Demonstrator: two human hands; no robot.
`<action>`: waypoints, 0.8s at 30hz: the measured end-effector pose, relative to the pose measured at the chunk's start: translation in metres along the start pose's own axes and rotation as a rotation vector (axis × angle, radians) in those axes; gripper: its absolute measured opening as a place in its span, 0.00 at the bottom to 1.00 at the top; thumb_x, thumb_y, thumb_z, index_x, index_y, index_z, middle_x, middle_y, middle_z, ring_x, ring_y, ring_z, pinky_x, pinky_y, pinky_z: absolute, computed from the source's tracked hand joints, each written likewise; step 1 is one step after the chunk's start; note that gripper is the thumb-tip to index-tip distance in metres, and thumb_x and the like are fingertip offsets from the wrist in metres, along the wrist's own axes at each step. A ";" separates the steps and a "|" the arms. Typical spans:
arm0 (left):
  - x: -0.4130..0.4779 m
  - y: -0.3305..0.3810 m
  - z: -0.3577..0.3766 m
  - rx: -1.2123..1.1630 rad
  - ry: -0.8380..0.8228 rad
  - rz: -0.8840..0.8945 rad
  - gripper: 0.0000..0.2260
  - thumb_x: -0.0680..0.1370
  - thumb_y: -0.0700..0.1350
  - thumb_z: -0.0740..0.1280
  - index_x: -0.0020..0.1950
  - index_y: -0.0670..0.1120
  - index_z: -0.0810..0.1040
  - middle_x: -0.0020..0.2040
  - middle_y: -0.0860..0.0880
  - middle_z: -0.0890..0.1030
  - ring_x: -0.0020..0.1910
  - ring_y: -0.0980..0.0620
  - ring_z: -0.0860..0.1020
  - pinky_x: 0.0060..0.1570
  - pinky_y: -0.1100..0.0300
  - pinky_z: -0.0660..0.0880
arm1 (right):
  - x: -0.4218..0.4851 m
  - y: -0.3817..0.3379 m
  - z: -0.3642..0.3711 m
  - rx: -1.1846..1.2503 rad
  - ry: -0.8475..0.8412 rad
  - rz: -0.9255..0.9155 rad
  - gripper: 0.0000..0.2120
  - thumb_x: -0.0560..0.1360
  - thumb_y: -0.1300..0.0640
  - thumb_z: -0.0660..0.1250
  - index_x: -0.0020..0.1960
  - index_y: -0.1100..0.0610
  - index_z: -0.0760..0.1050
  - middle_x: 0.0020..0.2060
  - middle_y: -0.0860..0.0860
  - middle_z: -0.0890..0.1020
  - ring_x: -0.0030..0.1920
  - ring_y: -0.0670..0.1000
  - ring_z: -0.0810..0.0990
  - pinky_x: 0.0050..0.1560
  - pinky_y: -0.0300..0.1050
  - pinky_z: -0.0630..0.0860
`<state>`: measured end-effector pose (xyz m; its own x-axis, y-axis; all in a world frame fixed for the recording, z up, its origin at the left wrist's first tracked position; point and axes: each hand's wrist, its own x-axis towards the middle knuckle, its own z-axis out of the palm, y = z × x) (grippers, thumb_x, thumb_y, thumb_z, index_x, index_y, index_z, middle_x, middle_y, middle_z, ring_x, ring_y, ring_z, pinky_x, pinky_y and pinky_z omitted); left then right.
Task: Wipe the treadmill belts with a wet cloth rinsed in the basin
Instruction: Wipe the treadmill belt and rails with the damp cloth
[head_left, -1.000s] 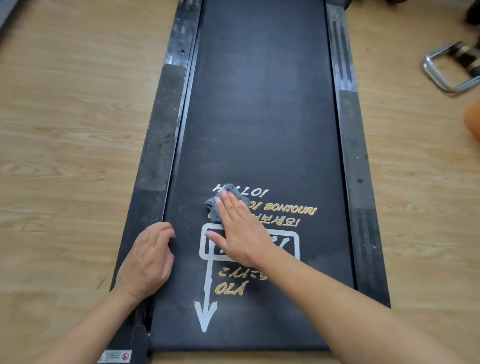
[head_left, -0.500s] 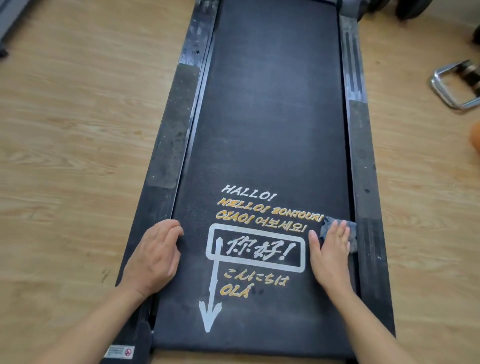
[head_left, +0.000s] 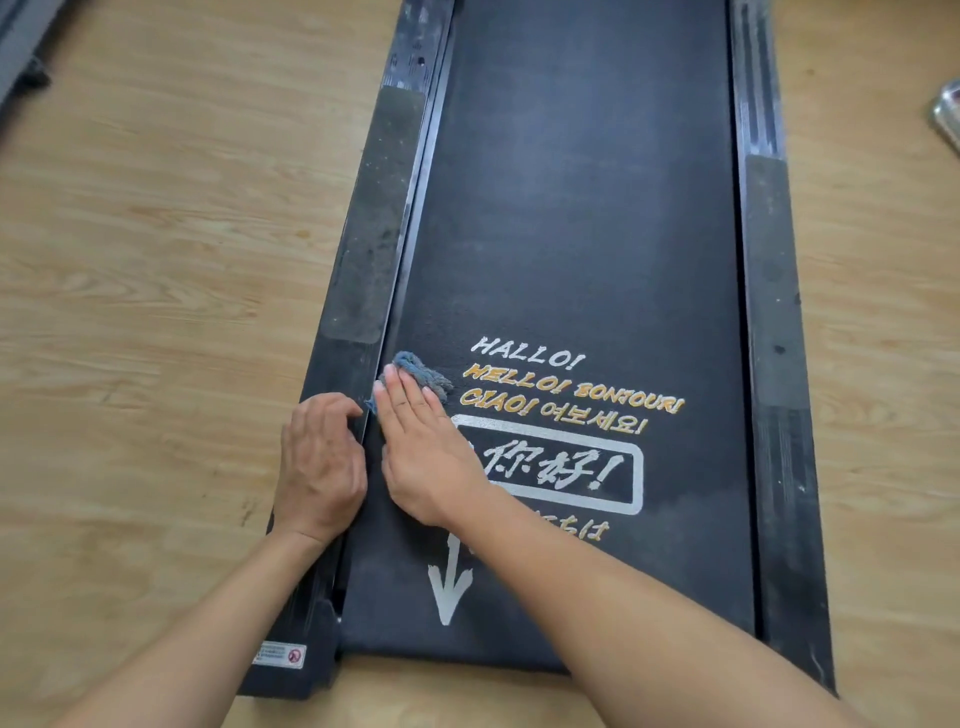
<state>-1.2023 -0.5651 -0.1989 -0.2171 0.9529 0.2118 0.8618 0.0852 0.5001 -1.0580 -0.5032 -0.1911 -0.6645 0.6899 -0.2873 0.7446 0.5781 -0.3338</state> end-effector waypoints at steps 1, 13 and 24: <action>0.000 0.000 0.000 0.006 -0.009 0.004 0.12 0.76 0.37 0.58 0.57 0.41 0.74 0.57 0.42 0.76 0.55 0.38 0.74 0.57 0.46 0.68 | -0.004 0.005 -0.004 -0.029 -0.001 -0.005 0.34 0.85 0.48 0.52 0.84 0.60 0.41 0.83 0.55 0.39 0.83 0.52 0.37 0.82 0.52 0.41; -0.001 0.002 0.003 0.004 -0.035 0.022 0.12 0.76 0.40 0.57 0.57 0.39 0.74 0.58 0.39 0.76 0.58 0.33 0.73 0.60 0.40 0.68 | -0.238 0.187 -0.029 0.067 -0.047 0.793 0.56 0.71 0.17 0.38 0.81 0.57 0.29 0.81 0.53 0.30 0.80 0.50 0.28 0.83 0.53 0.41; 0.006 0.006 -0.003 -0.174 0.012 -0.056 0.11 0.76 0.36 0.60 0.57 0.39 0.74 0.54 0.41 0.76 0.52 0.41 0.72 0.58 0.47 0.68 | -0.171 0.090 -0.002 0.139 0.062 0.576 0.56 0.76 0.22 0.48 0.80 0.62 0.28 0.78 0.58 0.26 0.78 0.55 0.23 0.80 0.56 0.32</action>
<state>-1.1998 -0.5599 -0.1927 -0.2688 0.9445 0.1891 0.7562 0.0853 0.6488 -0.8773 -0.5679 -0.1700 -0.1481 0.9022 -0.4051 0.9659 0.0439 -0.2553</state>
